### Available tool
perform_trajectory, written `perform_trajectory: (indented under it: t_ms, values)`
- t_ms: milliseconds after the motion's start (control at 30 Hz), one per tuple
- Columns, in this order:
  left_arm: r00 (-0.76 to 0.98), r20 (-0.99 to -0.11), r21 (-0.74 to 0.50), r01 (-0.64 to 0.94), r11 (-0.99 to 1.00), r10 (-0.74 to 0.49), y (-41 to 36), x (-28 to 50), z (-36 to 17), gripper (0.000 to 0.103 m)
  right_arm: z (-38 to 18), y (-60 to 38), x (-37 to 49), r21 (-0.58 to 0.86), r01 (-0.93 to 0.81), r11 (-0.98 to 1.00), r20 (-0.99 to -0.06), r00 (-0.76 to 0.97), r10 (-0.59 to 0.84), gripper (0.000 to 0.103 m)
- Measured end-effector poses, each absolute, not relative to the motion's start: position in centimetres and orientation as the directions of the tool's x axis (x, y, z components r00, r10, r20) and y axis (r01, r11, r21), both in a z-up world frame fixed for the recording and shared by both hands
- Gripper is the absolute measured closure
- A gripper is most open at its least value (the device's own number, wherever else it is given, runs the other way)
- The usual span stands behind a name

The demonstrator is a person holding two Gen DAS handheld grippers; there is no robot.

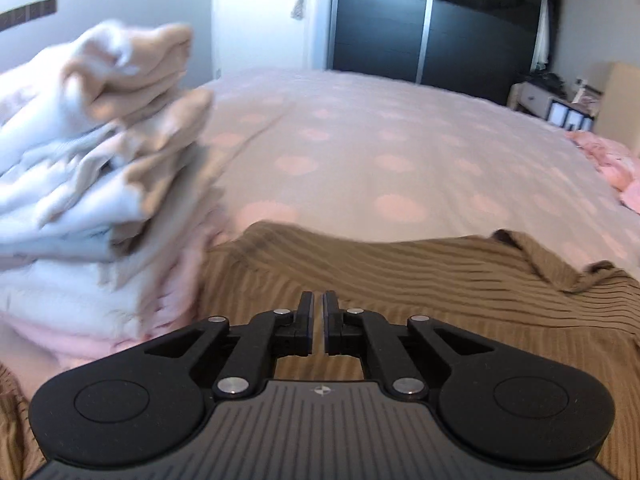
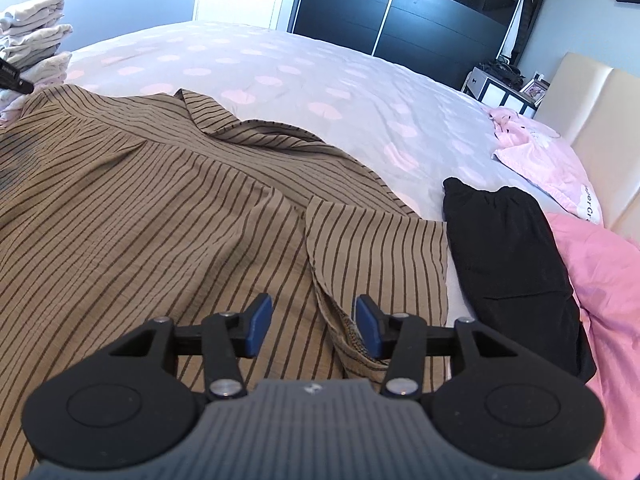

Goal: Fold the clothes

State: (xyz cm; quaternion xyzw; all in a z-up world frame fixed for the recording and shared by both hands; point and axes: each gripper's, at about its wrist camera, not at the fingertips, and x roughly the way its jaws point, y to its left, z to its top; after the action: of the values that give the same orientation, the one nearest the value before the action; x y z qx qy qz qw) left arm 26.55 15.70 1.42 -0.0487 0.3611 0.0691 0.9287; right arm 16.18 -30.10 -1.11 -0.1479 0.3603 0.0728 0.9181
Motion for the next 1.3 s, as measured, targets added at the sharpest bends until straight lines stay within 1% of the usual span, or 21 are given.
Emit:
perform_trajectory:
  t_ms: [33,67,133,267,367,433,467,567,600,633,667,733,933,1033,1100,1200,1267,1300]
  values:
    - [0.712,-0.692,-0.038,-0.2,0.979,0.119,16.6,26.6,1.1,0.091,-1.2,-30.1,16.2,-0.217,-0.241,0.946,-0.686,0.727,0.028,0.05]
    - [0.697,-0.703,-0.041,-0.233,0.972,0.138,17.5,26.6,0.6,0.09,-1.2,-30.2,16.3,-0.214,-0.242,0.946,-0.689,0.724,0.029,0.05]
    - [0.669,-0.725,-0.048,-0.284,0.957,0.162,19.1,26.6,-0.4,0.09,-1.4,-30.2,16.3,-0.21,-0.244,0.947,-0.694,0.719,0.031,0.05]
    - [0.611,-0.77,-0.032,-0.325,0.945,0.183,20.8,26.5,-2.5,0.09,-1.6,-30.2,16.4,-0.206,-0.246,0.947,-0.699,0.714,0.033,0.05]
    - [0.582,-0.805,-0.116,-0.349,0.93,0.118,21.6,26.6,-3.8,0.088,-1.6,-29.9,16.5,-0.206,-0.254,0.945,-0.701,0.712,0.038,0.049]
    - [0.58,-0.81,-0.163,-0.359,0.919,0.083,21.7,26.5,-4.2,0.077,-1.8,-29.6,16.6,-0.209,-0.261,0.943,-0.704,0.709,0.04,0.049]
    - [0.579,-0.813,-0.184,-0.363,0.913,0.066,21.7,26.5,-4.4,0.076,-1.8,-29.5,16.7,-0.21,-0.264,0.941,-0.705,0.708,0.042,0.049]
    - [0.574,-0.818,-0.195,-0.338,0.921,0.037,21.1,26.8,-4.5,0.076,-2.0,-29.2,16.9,-0.213,-0.275,0.938,-0.708,0.704,0.045,0.048]
    - [0.585,-0.81,-0.182,-0.329,0.927,0.048,20.8,26.8,-4.2,0.081,-2.1,-29.1,16.9,-0.215,-0.278,0.936,-0.709,0.703,0.046,0.048]
    - [0.596,-0.801,-0.168,-0.319,0.933,0.059,20.5,26.7,-3.8,0.092,-2.1,-28.9,17.0,-0.216,-0.282,0.935,-0.71,0.702,0.047,0.048]
    - [0.606,-0.792,-0.154,-0.31,0.938,0.07,20.2,26.7,-3.4,0.097,-2.1,-28.9,17.0,-0.219,-0.285,0.933,-0.71,0.702,0.049,0.048]
    - [0.628,-0.773,-0.126,-0.292,0.948,0.091,19.6,26.6,-2.7,0.101,-2.0,-28.7,17.0,-0.226,-0.293,0.929,-0.708,0.705,0.051,0.048]
    - [0.692,-0.706,-0.029,-0.236,0.971,0.147,17.7,26.4,-0.5,0.102,-1.8,-28.5,16.8,-0.233,-0.305,0.923,-0.701,0.711,0.058,0.048]
    - [0.757,-0.63,0.22,-0.036,0.975,0.17,12.6,26.0,0.6,0.102,-1.7,-28.4,16.8,-0.232,-0.31,0.922,-0.701,0.71,0.063,0.048]
    - [0.789,-0.601,0.307,0.083,0.948,0.126,9.5,25.4,0.6,0.102,-1.7,-28.2,16.7,-0.232,-0.318,0.919,-0.7,0.71,0.069,0.048]
    - [0.8,-0.597,0.394,0.234,0.889,0.054,5.4,24.1,-0.2,0.102,-1.6,-28.0,16.6,-0.234,-0.329,0.915,-0.701,0.71,0.076,0.047]
    - [0.791,-0.612,0.426,0.313,0.849,0.016,3.3,23.5,-1.0,0.102,-1.5,-27.8,16.5,-0.235,-0.335,0.912,-0.7,0.709,0.08,0.047]
    - [0.775,-0.632,0.42,0.349,0.838,-0.006,2.4,22.8,-1.4,0.101,-1.5,-27.8,16.5,-0.236,-0.338,0.911,-0.7,0.71,0.082,0.047]
